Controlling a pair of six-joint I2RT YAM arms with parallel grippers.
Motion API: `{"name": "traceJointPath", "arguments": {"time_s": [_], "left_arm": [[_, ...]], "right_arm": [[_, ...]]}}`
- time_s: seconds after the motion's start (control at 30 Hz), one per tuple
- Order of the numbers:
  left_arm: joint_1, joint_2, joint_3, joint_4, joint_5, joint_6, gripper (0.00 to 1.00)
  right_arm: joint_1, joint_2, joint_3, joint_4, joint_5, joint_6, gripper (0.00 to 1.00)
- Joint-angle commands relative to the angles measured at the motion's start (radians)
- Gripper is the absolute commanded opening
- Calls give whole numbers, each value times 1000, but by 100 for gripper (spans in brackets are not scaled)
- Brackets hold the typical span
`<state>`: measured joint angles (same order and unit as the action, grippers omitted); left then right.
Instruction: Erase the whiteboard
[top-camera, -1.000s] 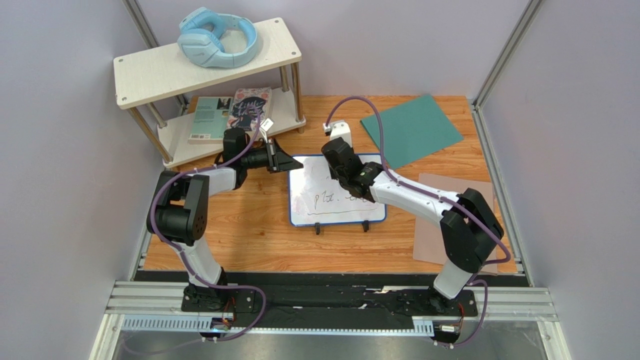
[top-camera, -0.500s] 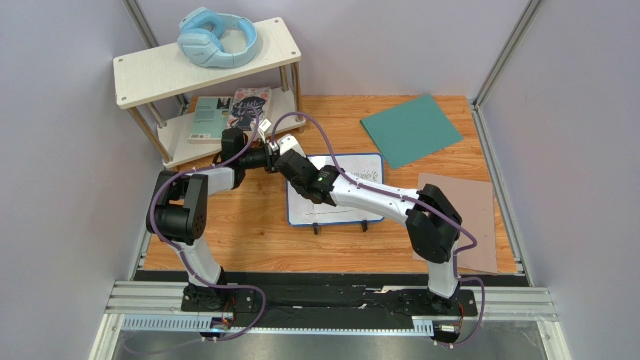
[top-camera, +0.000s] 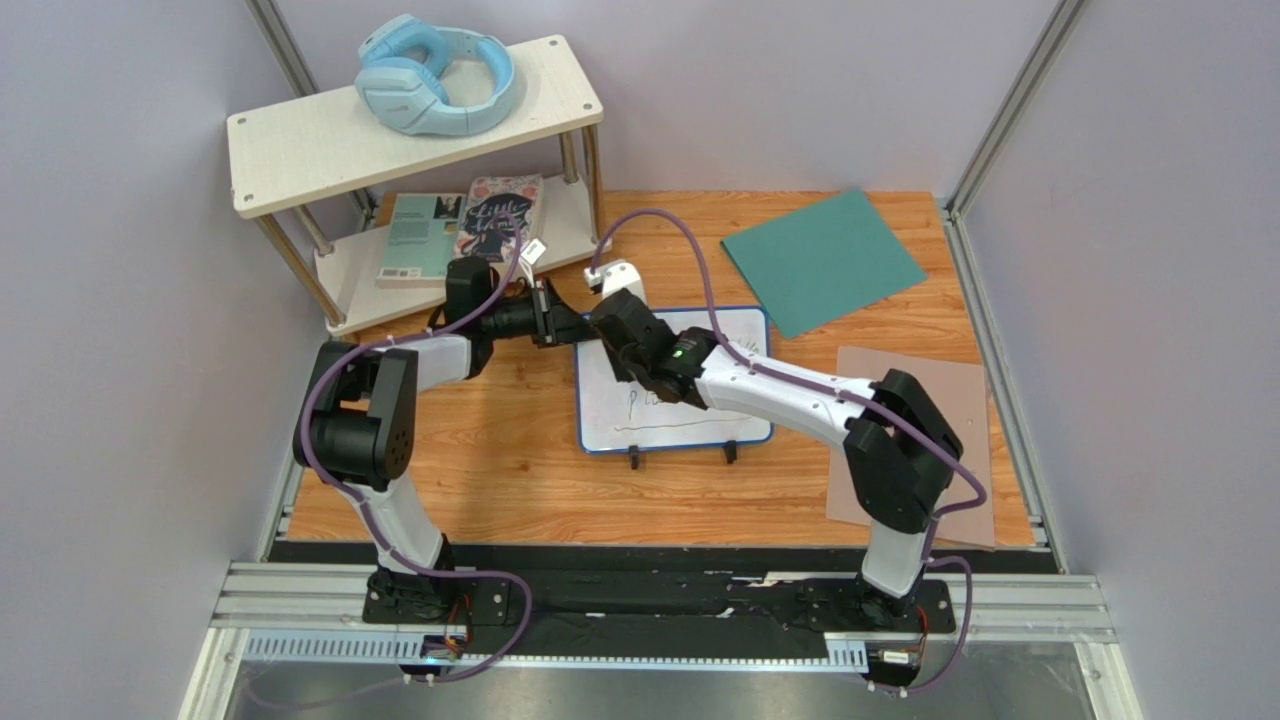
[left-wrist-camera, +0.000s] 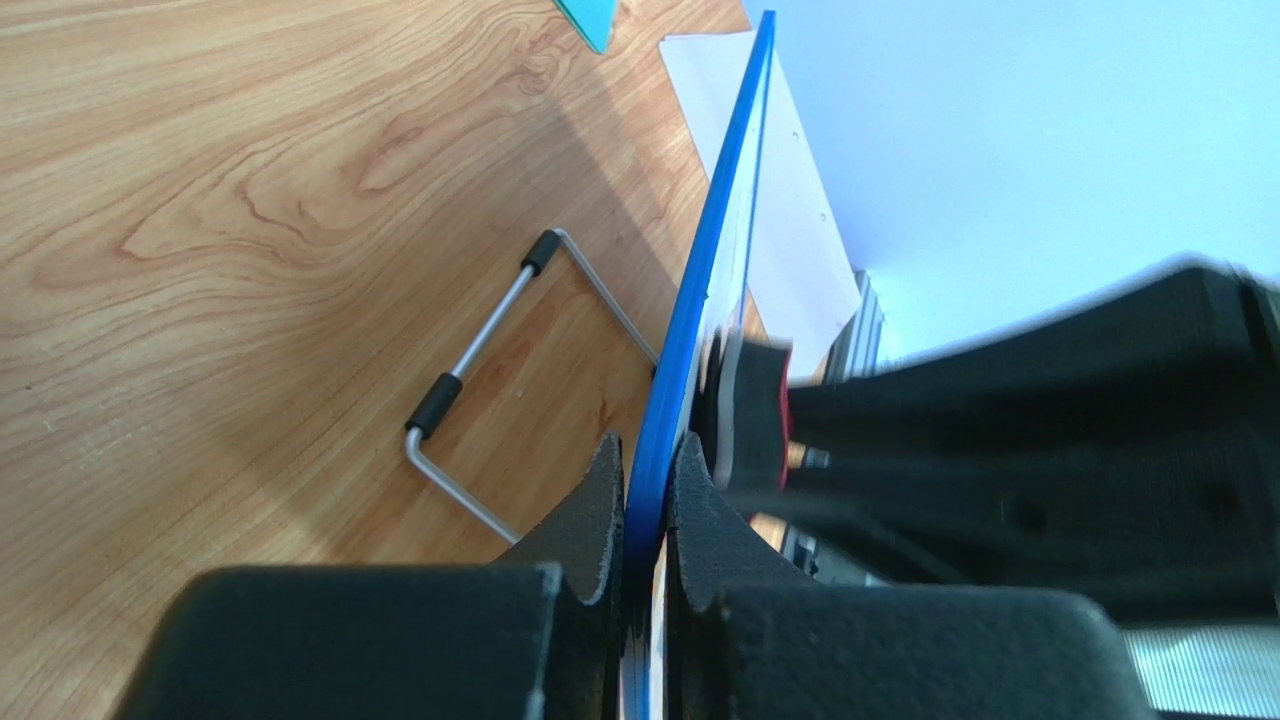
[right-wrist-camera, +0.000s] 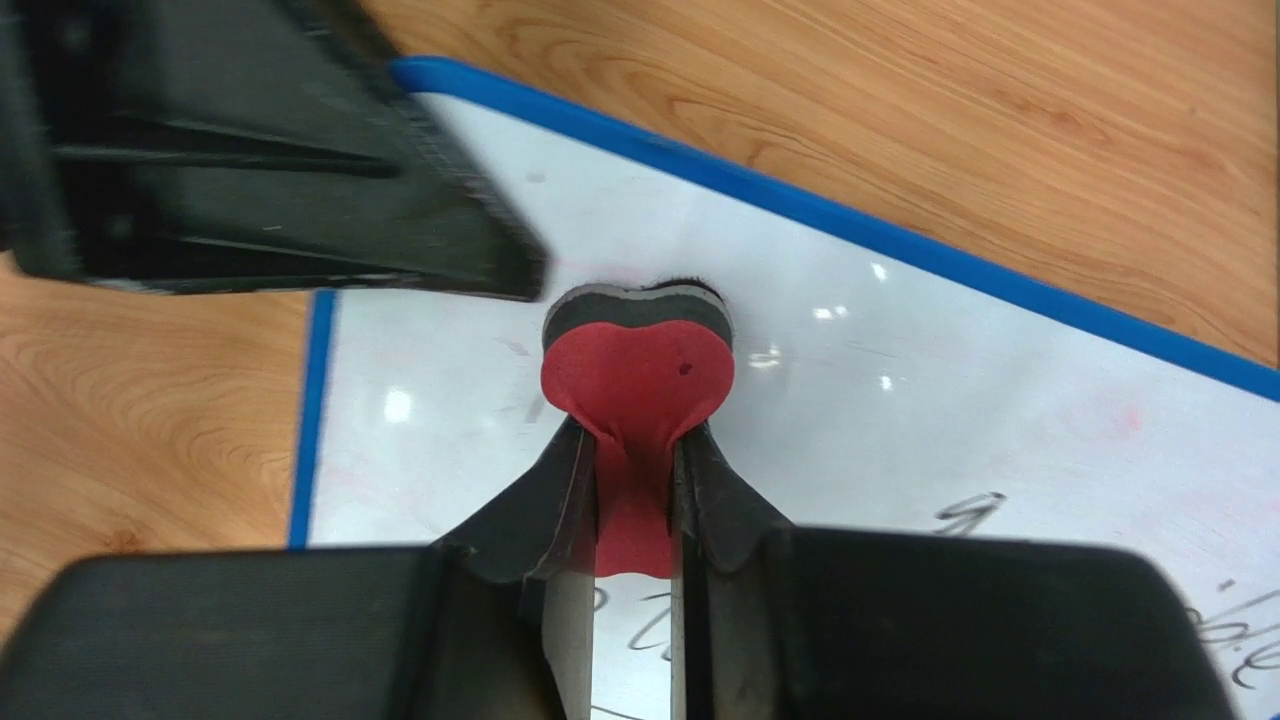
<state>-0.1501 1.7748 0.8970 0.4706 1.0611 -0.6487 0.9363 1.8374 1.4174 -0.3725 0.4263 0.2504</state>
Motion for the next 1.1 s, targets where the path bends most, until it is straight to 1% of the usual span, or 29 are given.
{"name": "traceJointPath", "arguments": {"time_s": [0.0, 0.17, 0.33, 0.53, 0.7, 0.93, 1.03, 1.07], "left_arm": [[-14, -23, 0, -18, -87, 132, 0], [-14, -21, 5, -30, -87, 138, 0], [-14, -25, 11, -52, -93, 149, 0], [-14, -26, 8, -61, -99, 158, 0], [-14, -29, 3, -69, -108, 164, 0], [-12, -29, 6, -75, -110, 169, 0], [-12, -31, 8, -76, -112, 169, 0], [-12, -31, 8, -78, -110, 169, 0]], "right_arm": [[-187, 22, -158, -135, 91, 46, 0], [-251, -36, -256, -123, 117, 98, 0], [-320, -70, -359, -102, 97, 148, 0], [-399, -93, -408, -97, 63, 167, 0], [-484, -127, -436, -91, 6, 165, 0], [-498, -159, -462, -86, -37, 144, 0], [-469, -191, -480, -57, -84, 121, 0], [-438, -199, -482, -55, -78, 116, 0]]}}
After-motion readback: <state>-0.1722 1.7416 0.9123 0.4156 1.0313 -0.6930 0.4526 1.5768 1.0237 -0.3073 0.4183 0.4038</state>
